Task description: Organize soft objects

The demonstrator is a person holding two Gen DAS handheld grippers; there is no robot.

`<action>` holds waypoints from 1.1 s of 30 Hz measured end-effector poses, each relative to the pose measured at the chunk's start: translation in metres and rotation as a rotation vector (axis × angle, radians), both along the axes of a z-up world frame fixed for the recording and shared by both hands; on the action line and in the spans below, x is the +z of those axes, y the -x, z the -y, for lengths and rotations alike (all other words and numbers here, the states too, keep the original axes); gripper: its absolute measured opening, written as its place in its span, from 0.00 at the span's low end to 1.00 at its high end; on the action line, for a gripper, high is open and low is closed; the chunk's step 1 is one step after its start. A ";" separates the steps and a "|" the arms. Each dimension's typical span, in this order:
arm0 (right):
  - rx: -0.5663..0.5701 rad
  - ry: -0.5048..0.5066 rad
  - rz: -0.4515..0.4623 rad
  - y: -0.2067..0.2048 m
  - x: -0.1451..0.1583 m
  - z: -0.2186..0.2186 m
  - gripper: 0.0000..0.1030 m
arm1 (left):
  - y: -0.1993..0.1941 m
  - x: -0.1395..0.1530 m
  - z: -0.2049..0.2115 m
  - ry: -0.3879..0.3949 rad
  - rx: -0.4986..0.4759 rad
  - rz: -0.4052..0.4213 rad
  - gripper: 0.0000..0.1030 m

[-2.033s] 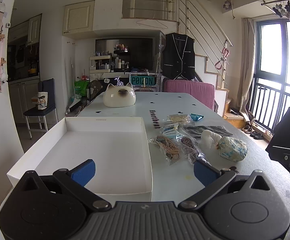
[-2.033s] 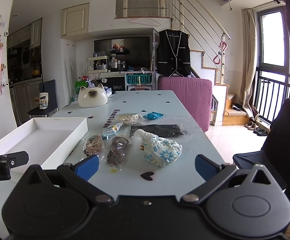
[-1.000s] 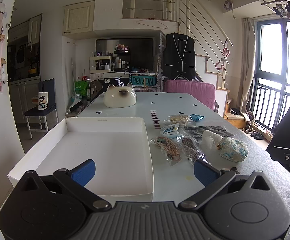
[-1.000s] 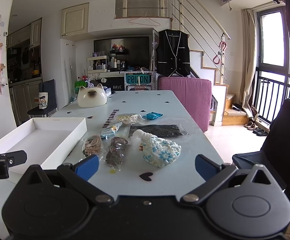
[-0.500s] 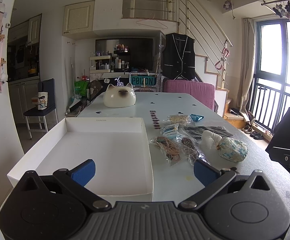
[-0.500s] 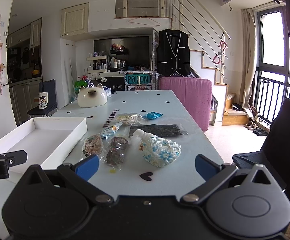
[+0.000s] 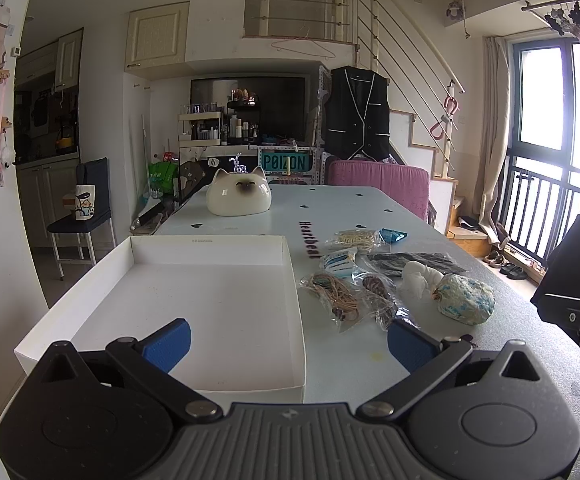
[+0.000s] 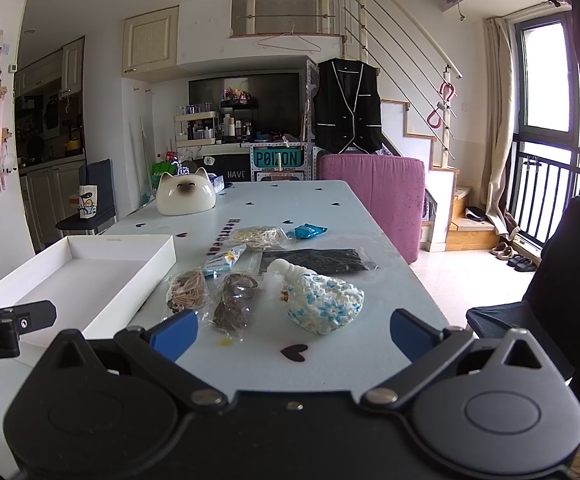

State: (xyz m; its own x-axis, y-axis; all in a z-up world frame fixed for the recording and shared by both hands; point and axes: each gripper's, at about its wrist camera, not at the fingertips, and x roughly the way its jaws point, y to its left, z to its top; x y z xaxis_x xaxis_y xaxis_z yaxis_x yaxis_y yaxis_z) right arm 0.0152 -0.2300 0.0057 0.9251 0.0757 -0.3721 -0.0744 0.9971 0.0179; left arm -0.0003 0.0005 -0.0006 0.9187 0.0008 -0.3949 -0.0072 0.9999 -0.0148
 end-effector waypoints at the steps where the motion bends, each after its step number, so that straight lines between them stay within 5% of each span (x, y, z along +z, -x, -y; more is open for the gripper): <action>1: -0.001 0.001 0.000 0.000 0.000 0.001 1.00 | 0.000 0.000 0.000 0.000 0.000 0.000 1.00; 20: 0.013 -0.025 -0.012 -0.009 -0.007 -0.002 1.00 | -0.009 0.003 0.010 0.028 -0.031 -0.008 1.00; 33: -0.007 -0.068 -0.062 -0.051 -0.020 0.010 1.00 | -0.073 0.014 0.027 0.206 -0.099 -0.107 0.87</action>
